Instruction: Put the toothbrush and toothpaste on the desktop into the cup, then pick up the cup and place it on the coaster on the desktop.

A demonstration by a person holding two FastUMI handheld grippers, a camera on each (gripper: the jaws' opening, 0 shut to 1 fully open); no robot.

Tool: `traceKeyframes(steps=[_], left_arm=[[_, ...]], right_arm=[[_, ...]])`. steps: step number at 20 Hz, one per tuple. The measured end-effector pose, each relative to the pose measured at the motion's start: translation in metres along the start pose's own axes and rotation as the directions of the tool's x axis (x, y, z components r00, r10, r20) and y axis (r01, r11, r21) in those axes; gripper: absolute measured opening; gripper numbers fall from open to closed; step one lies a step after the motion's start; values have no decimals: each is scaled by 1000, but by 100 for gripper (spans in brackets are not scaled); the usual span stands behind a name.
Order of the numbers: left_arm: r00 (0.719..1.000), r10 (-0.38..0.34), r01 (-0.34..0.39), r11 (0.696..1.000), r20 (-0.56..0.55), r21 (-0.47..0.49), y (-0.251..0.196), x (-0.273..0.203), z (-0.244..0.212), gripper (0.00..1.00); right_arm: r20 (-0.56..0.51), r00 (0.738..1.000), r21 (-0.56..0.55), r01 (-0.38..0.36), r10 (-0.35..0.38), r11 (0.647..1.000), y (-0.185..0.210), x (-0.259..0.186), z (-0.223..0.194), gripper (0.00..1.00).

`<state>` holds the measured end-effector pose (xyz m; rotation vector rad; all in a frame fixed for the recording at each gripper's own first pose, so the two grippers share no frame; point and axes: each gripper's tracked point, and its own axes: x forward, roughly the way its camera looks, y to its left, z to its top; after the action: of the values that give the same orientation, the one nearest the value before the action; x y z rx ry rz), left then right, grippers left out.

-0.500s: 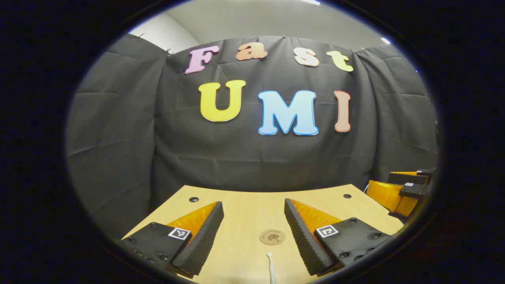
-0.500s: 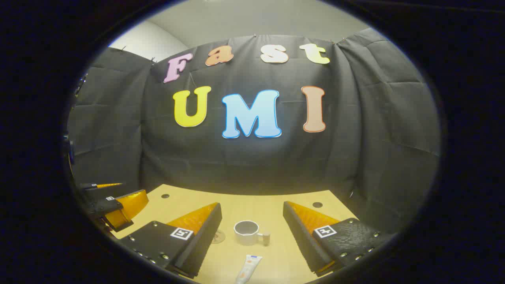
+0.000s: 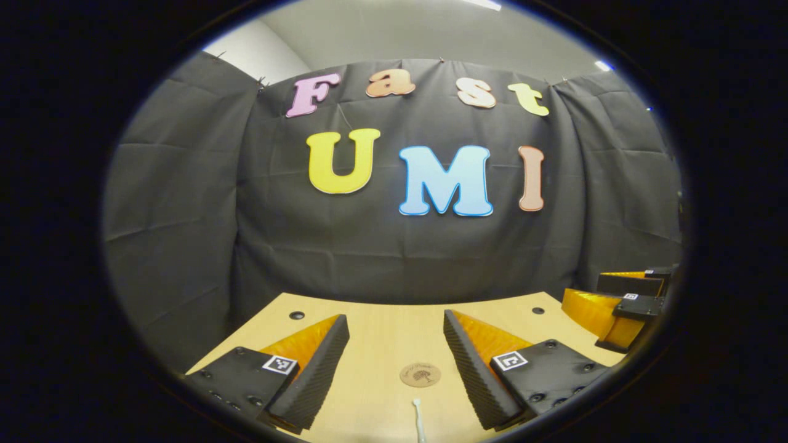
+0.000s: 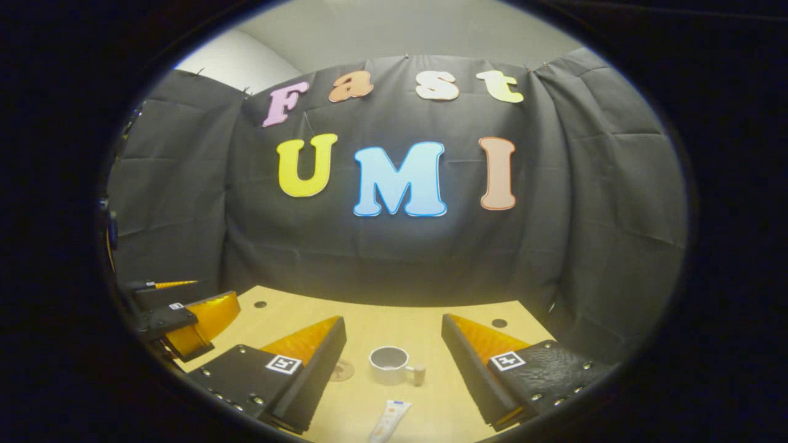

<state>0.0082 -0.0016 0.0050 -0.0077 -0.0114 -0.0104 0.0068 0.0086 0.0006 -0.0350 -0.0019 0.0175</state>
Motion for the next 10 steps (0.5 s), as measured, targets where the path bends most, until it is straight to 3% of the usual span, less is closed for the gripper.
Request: traceKeyframes(steps=[10], left_arm=[[998,-4,2,1000,-58,-26,3,8,-20,99]], right_arm=[[-47,999,0,-6,6,1000,3,2,-12,95]])
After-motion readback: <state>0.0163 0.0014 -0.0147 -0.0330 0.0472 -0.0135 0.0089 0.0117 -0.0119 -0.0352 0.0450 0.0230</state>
